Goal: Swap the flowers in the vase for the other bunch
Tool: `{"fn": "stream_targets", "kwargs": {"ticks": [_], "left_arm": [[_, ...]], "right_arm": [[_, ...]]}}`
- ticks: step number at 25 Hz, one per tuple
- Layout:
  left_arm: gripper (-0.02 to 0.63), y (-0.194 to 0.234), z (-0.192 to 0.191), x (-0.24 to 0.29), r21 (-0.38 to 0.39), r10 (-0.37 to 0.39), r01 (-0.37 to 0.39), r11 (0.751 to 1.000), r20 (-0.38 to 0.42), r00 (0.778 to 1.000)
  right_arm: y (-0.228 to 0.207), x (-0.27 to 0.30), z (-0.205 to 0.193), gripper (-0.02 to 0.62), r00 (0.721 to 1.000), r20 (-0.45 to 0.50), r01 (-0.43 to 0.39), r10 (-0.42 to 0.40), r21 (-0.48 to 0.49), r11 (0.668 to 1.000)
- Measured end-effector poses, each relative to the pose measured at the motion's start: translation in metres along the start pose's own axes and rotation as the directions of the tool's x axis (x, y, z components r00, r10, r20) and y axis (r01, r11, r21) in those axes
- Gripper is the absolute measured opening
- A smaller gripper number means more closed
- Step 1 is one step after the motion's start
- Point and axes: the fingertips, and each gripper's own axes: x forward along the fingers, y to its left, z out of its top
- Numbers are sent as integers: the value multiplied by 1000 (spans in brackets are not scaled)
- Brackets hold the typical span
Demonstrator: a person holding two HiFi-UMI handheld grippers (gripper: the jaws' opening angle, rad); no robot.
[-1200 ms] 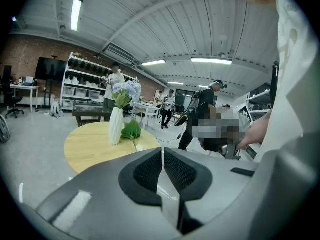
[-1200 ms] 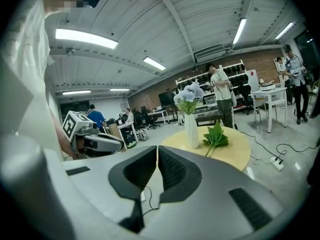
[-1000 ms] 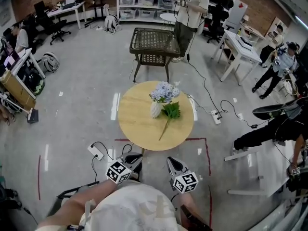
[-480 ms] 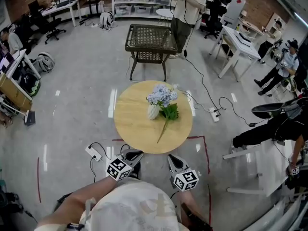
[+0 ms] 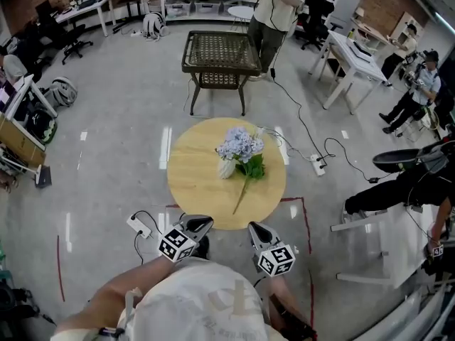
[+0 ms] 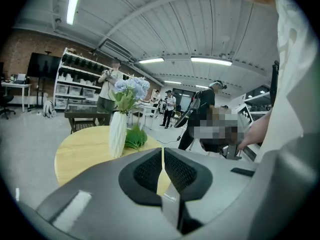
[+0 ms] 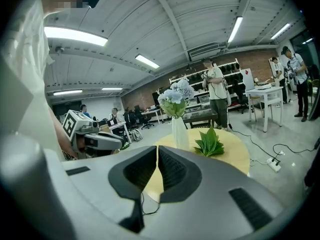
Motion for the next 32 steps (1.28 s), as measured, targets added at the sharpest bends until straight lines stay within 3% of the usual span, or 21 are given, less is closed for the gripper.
{"fn": "stream_targets", "kwargs": {"ticks": [21,32], "left_arm": [[18,69,37,34,44,-111,112,993,-4,994],[18,93,51,35,80,-117,115,990,24,993]], "right_arm": [[-34,59,37,11,993,21,114,-114,4,993],[-42,75,45,11,987,24,157,-157,6,988]]}}
